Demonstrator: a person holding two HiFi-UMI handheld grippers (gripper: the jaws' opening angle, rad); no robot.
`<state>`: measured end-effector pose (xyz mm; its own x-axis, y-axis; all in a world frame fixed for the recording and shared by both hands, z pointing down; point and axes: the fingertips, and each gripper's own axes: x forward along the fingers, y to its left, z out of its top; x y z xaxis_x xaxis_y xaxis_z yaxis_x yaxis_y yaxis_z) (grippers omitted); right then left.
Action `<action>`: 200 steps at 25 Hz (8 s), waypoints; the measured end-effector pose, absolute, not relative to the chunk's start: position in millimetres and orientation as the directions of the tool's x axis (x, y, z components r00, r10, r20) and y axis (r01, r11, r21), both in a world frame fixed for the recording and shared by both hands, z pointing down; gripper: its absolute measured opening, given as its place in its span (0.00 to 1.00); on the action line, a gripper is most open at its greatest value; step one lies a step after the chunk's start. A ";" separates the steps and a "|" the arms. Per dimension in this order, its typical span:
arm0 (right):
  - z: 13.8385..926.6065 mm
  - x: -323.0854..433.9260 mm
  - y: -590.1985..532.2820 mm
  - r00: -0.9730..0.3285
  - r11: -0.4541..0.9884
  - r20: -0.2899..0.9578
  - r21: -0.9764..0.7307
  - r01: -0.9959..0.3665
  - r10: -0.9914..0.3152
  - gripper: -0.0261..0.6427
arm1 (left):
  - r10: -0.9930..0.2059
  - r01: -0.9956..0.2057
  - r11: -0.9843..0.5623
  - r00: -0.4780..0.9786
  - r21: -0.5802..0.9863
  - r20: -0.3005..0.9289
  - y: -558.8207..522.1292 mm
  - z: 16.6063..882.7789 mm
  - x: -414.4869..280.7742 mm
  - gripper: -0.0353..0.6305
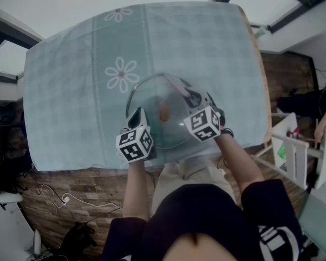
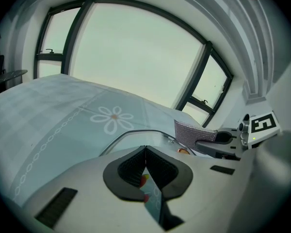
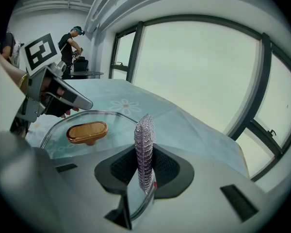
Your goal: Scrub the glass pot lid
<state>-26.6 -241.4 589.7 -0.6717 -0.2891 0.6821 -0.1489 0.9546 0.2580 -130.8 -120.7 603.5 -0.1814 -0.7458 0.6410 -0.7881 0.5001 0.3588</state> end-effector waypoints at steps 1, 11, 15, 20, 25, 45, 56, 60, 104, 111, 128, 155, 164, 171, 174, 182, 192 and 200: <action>590.1 -26.3 -241.0 -0.670 0.954 0.683 0.260 -0.146 -0.289 0.16 | -0.747 -0.787 0.501 -0.182 0.361 0.639 -120.4 602.7 -130.9 0.05; 598.1 -17.6 -228.1 -0.652 0.956 0.706 0.269 -0.115 -0.277 0.16 | -0.747 -0.783 0.505 -0.186 0.362 0.639 -112.7 597.9 -126.1 0.05; 599.9 -13.4 -222.6 -0.652 0.958 0.708 0.265 -0.110 -0.271 0.16 | -0.749 -0.783 0.506 -0.189 0.363 0.635 -110.5 596.0 -124.8 0.05; 602.6 -8.2 -213.4 -0.651 0.960 0.711 0.260 -0.108 -0.266 0.16 | -0.750 -0.782 0.507 -0.192 0.363 0.633 -105.4 593.5 -124.0 0.05; 602.9 -2.9 -205.8 -0.647 0.959 0.715 0.263 -0.101 -0.265 0.16 | -0.751 -0.777 0.511 -0.196 0.368 0.630 -101.1 590.8 -121.8 0.05; 608.2 22.2 -167.8 -0.627 0.963 0.741 0.263 -0.061 -0.242 0.16 | -0.755 -0.783 0.506 -0.199 0.361 0.625 -74.7 580.4 -105.9 0.05; 611.6 36.6 -147.0 -0.617 0.965 0.751 0.258 -0.056 -0.237 0.16 | -0.763 -0.793 0.494 -0.199 0.357 0.616 -60.2 572.5 -92.6 0.05; 613.1 43.8 -137.9 -0.613 0.966 0.755 0.253 -0.055 -0.233 0.16 | -0.764 -0.794 0.493 -0.199 0.356 0.614 -54.3 569.8 -86.1 0.05; 627.2 85.0 -32.0 -0.577 0.981 0.801 0.195 -0.003 -0.161 0.16 | -0.777 -0.829 0.441 -0.162 0.344 0.608 22.1 559.6 -38.4 0.05; 628.3 87.3 -17.0 -0.576 0.982 0.804 0.190 0.015 -0.147 0.16 | -0.781 -0.831 0.439 -0.164 0.343 0.602 32.2 557.2 -34.0 0.05; 603.4 95.6 -15.8 -0.611 0.975 0.763 0.211 -0.073 -0.211 0.16 | -0.785 -0.822 0.456 -0.191 0.341 0.589 44.2 545.9 -38.8 0.05; 548.4 18.0 -153.7 -0.670 0.961 0.695 0.249 -0.118 -0.262 0.16 | -0.757 -0.796 0.512 -0.239 0.323 0.608 -36.9 541.0 -104.1 0.05; 549.4 -18.8 -186.7 -0.671 0.966 0.707 0.253 -0.055 -0.223 0.16 | -0.736 -0.778 0.542 -0.257 0.318 0.626 -58.4 544.9 -122.8 0.05; 552.8 -46.6 -206.8 -0.669 0.970 0.719 0.243 -0.015 -0.190 0.16 | -0.720 -0.764 0.563 -0.266 0.315 0.641 -71.6 550.0 -136.4 0.05; 556.0 -57.2 -213.7 -0.667 0.971 0.725 0.237 0.006 -0.173 0.16 | -0.716 -0.757 0.572 -0.271 0.317 0.643 -76.8 553.0 -140.5 0.05; 572.1 -80.7 -221.8 -0.638 0.975 0.760 0.213 0.060 -0.127 0.16 | -0.703 -0.745 0.590 -0.283 0.312 0.653 -80.3 557.8 -150.2 0.05; 591.9 -100.3 -216.3 -0.587 0.970 0.800 0.224 0.095 -0.127 0.16 | -0.707 -0.753 0.577 -0.264 0.318 0.656 -71.5 562.4 -169.2 0.05; 598.3 -104.4 -205.1 -0.516 0.973 0.848 0.205 0.104 -0.123 0.16 | -0.725 -0.795 0.510 -0.192 0.329 0.661 -68.3 565.3 -175.3 0.05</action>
<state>-104.4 -205.1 598.3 -0.5162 -0.1232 0.8476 0.1041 0.9732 0.2048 -175.3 -68.3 565.3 -0.1922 -0.7251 0.6613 -0.7946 0.5104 0.3287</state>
